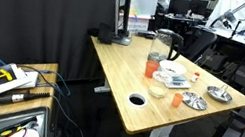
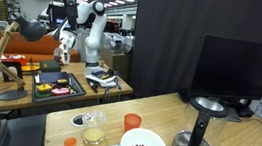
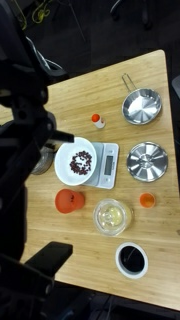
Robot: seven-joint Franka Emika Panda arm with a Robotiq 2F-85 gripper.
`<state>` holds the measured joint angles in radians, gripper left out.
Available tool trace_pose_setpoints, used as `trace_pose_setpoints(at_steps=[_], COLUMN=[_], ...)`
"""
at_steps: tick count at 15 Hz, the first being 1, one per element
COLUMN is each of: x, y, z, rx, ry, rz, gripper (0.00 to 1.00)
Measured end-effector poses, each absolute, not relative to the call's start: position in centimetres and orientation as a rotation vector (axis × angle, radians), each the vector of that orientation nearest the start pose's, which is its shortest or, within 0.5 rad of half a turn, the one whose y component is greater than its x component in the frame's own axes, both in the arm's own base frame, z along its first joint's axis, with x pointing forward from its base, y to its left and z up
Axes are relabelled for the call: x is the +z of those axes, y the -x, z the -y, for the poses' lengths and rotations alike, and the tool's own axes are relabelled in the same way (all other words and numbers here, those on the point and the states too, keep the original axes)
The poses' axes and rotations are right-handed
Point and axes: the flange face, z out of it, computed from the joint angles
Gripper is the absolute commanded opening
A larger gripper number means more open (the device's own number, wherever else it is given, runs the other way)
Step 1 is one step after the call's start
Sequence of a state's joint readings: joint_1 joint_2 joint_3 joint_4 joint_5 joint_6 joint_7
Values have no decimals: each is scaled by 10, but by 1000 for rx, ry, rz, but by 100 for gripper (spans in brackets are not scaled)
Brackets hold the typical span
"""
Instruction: Press the button to open the lid of the kettle
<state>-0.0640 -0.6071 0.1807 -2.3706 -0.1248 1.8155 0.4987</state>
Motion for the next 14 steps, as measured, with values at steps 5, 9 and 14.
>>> trace_pose_setpoints(at_steps=[5,9,14], x=[542,523,490], y=[-374,-396,-441], z=[-44,-34,26], rx=[-182,-189,-183], ry=[3271,3216,3130], rz=[-657,-793,-988], gripper=[100,100,100])
